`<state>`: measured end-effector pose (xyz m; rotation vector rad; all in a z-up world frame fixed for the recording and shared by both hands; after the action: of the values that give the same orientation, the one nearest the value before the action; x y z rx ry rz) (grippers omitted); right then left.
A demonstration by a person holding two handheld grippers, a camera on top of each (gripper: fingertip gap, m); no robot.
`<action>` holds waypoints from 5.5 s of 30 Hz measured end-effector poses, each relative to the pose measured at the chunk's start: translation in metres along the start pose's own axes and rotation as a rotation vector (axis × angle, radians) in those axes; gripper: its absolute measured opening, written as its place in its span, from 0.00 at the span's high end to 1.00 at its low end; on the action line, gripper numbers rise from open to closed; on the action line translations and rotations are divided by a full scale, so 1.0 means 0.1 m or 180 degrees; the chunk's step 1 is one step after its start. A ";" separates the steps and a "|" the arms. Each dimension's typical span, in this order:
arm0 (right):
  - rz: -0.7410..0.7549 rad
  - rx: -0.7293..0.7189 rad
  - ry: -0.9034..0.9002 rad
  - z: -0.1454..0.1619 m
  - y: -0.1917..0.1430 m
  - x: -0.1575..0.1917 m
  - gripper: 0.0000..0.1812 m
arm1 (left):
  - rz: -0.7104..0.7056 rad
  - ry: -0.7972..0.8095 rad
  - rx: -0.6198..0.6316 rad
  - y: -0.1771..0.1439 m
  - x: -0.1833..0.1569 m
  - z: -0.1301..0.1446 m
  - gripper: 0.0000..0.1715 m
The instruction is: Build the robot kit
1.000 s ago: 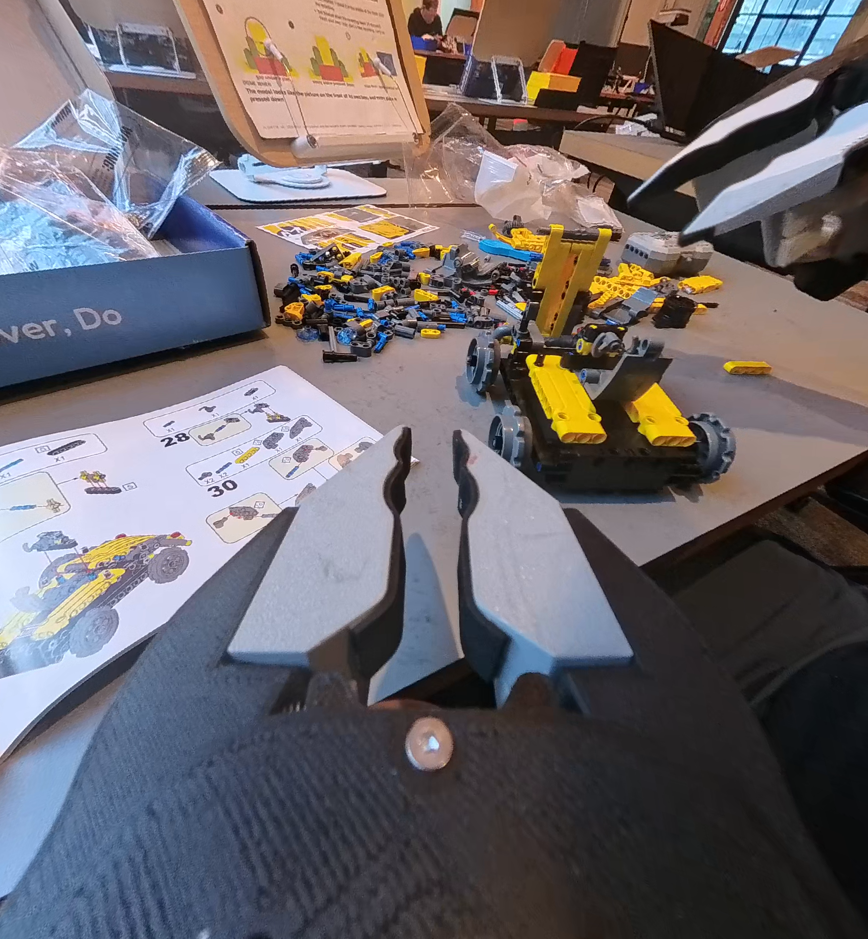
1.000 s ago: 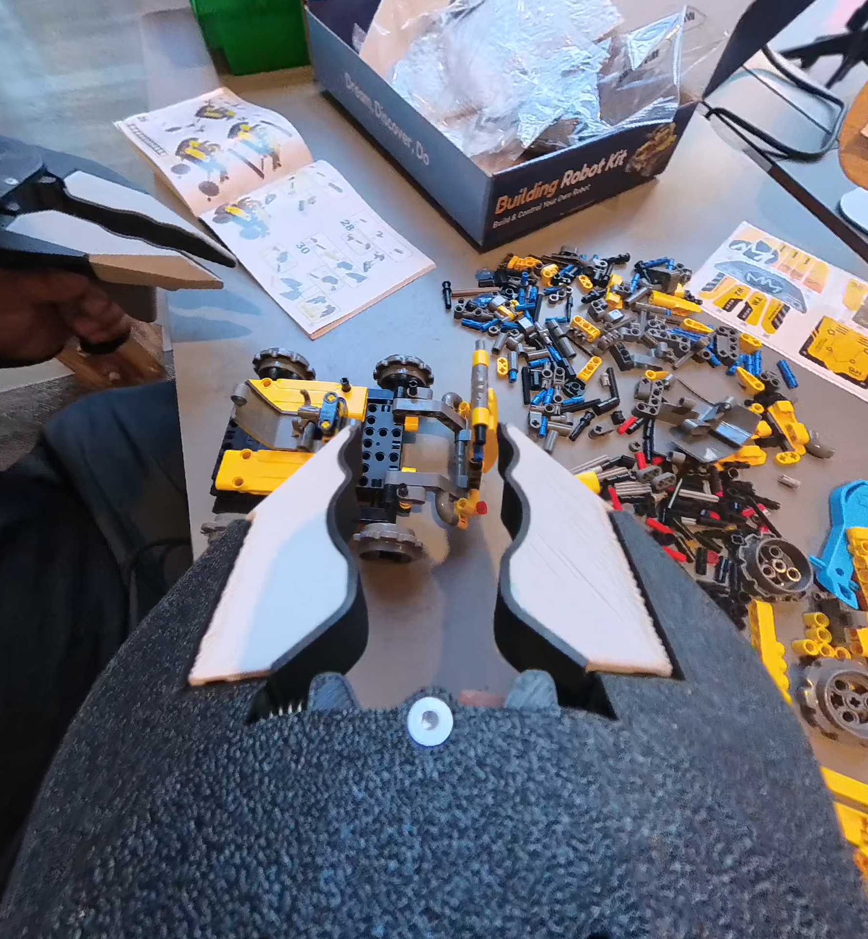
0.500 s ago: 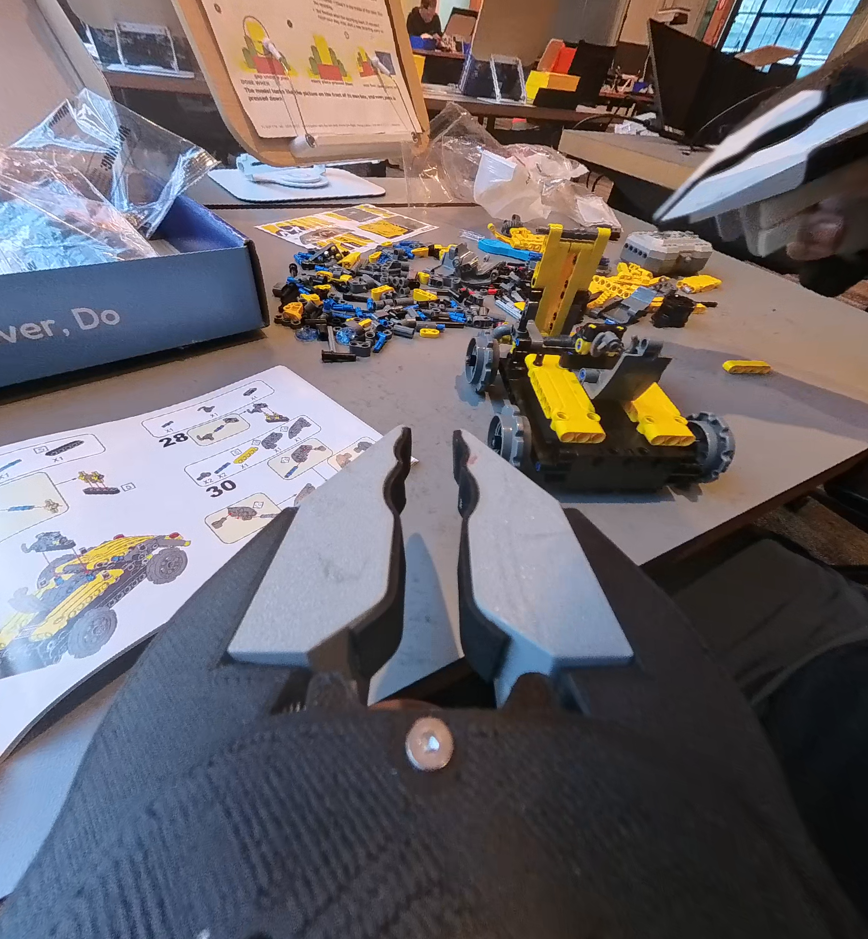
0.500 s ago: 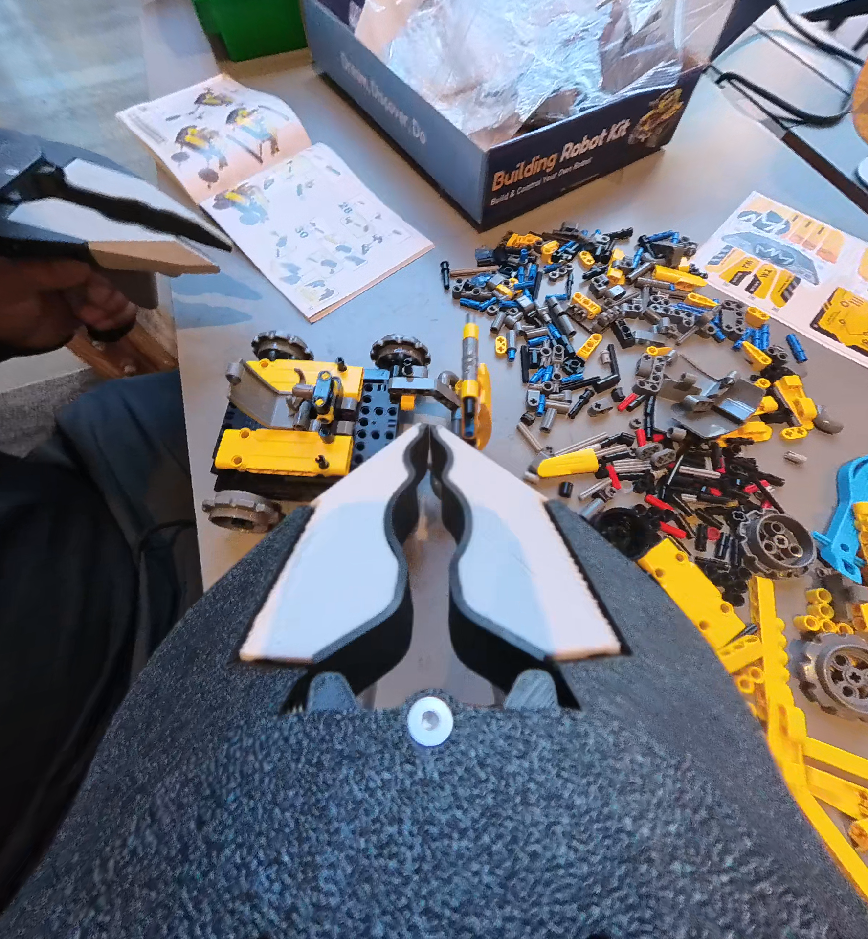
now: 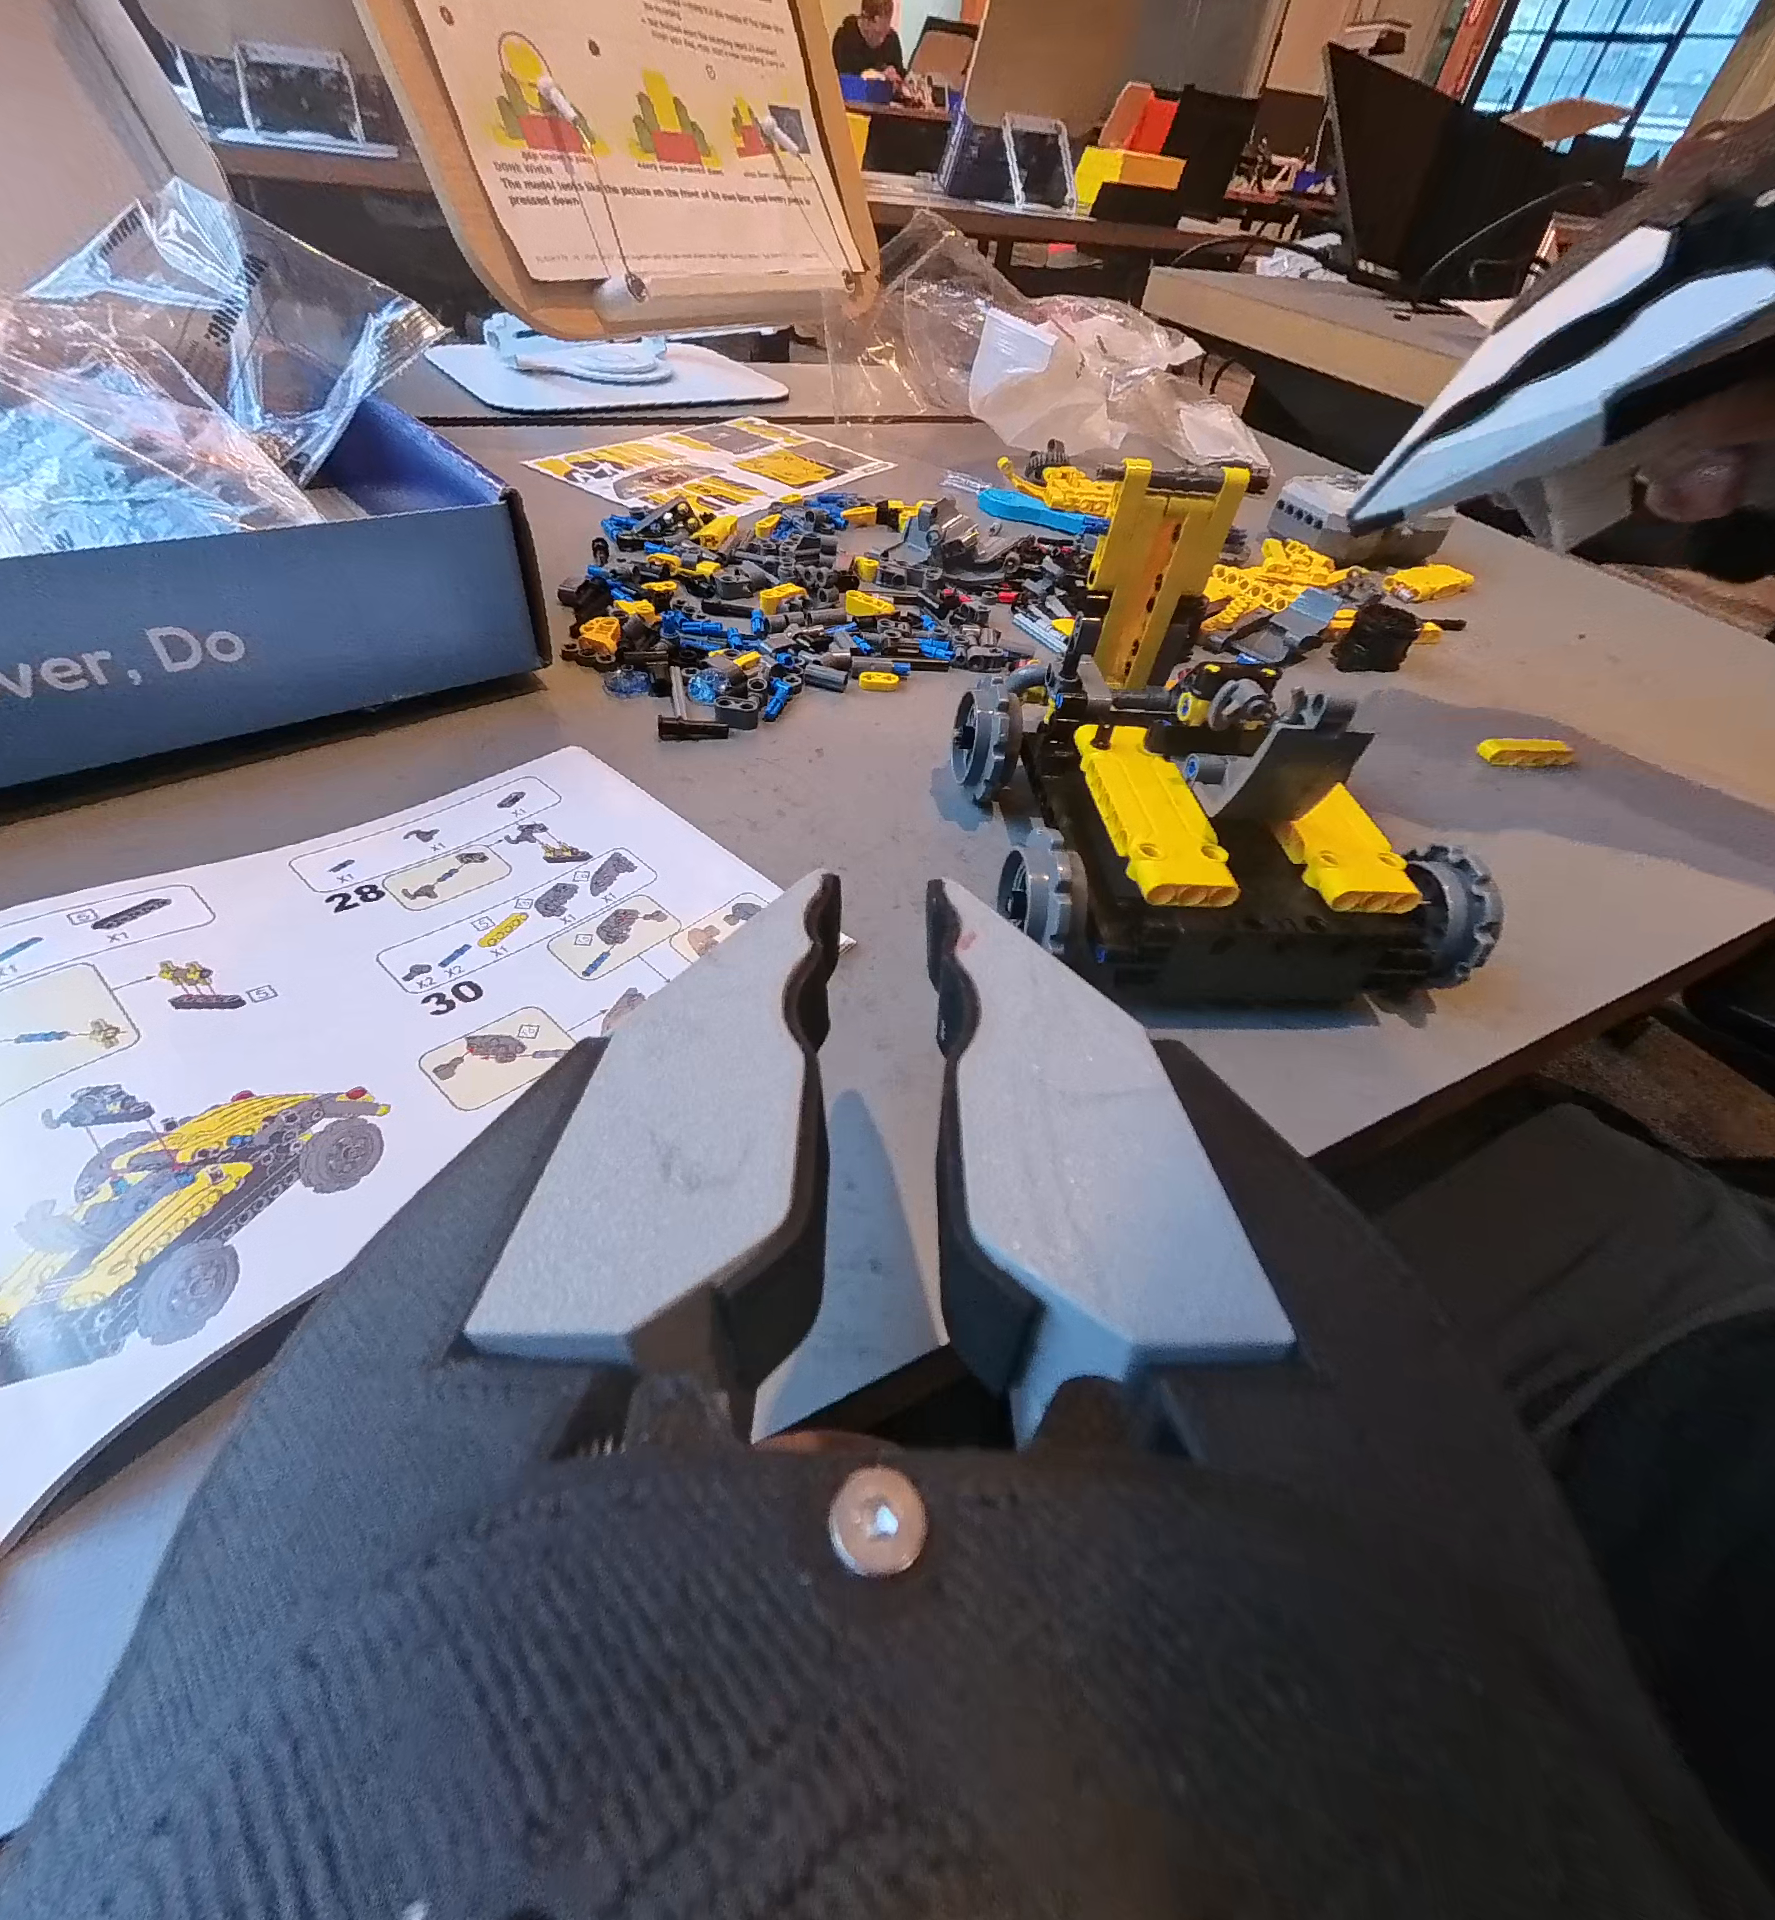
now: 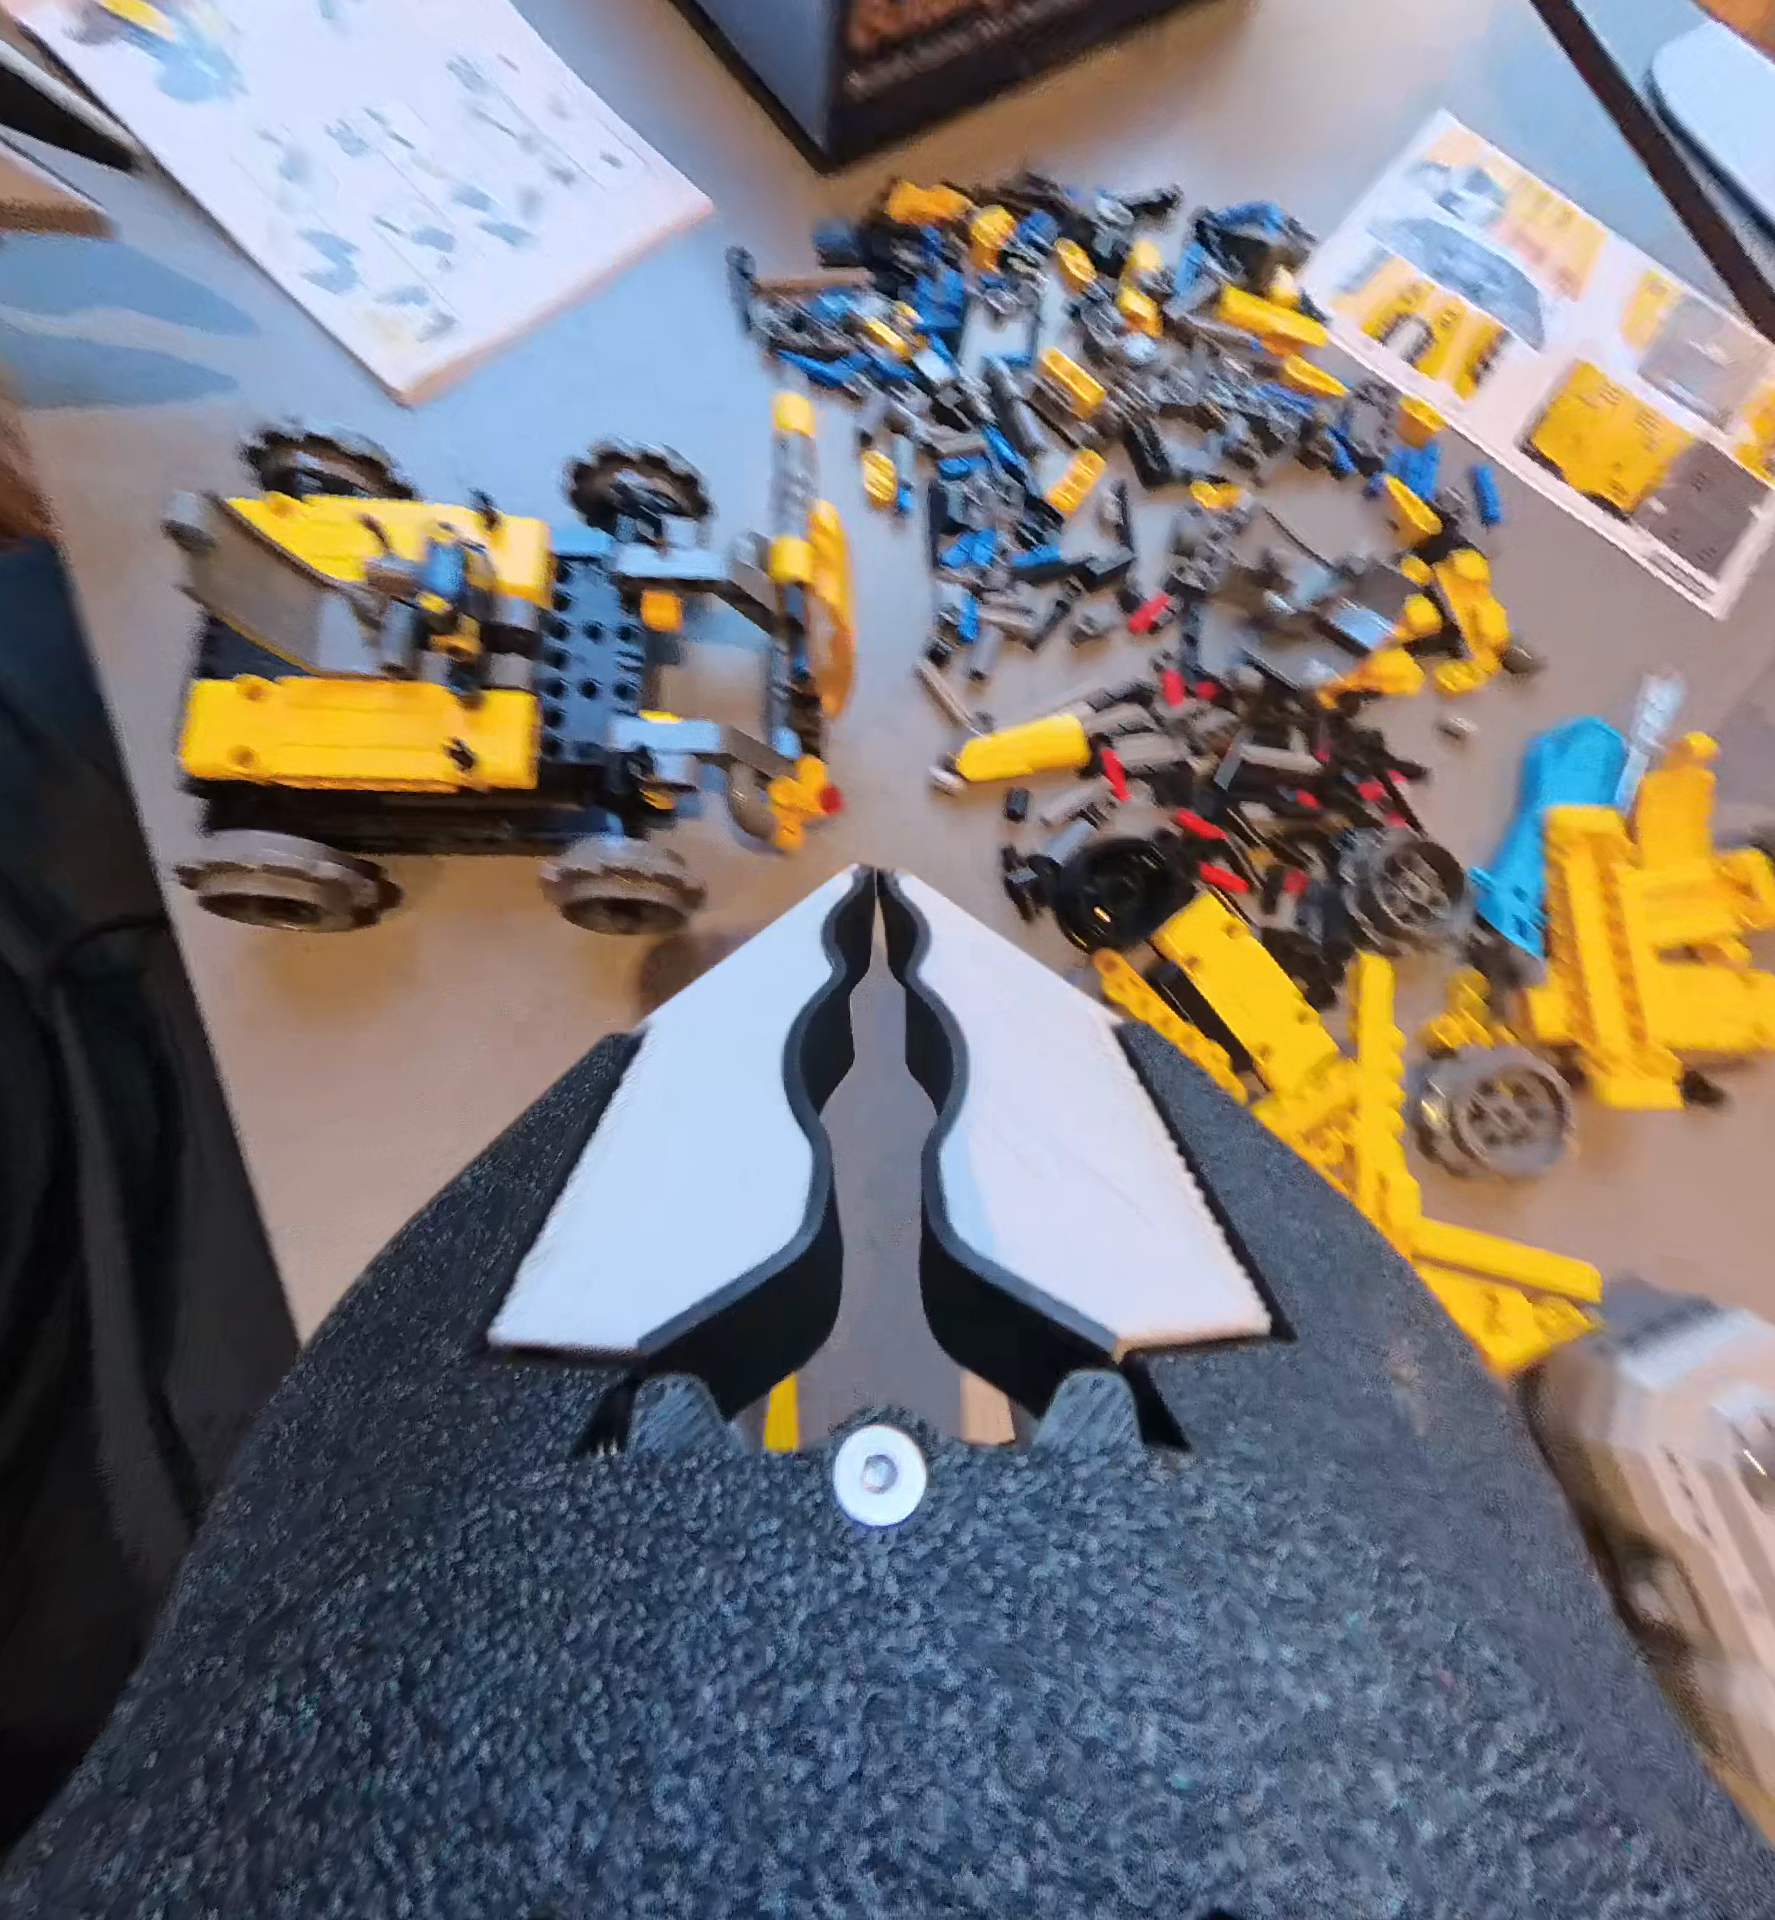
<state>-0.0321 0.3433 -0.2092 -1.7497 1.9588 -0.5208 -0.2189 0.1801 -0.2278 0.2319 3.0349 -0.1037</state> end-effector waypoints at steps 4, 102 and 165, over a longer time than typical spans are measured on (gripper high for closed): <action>0.0463 0.0281 0.0036 0.22 -0.14 -0.34 0.98 | 0.0006 -0.0001 0.0028 0.02 -0.01 0.02 0.92; 0.0557 -0.0046 0.0623 0.23 0.12 -0.59 0.88 | 0.0088 0.0058 0.0239 0.12 -0.06 0.19 0.90; -0.0786 0.1422 -0.0219 -0.22 1.50 -0.66 0.84 | 0.0148 -0.0468 0.0891 0.53 0.22 0.22 0.76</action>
<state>-0.1616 0.4266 -0.2699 -1.6919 1.4440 -0.8922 -0.2304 0.2337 -0.2551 0.3008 2.8580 -0.5193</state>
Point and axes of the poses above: each gripper's, where its closed fingertips meet, y out along the fingers, z out of its underside, x = y × z across the jaws, the point moved 1 cm from there along -y, back along the fingers, and after that the axes turned 10 degrees about -x, right-handed, at the moved point
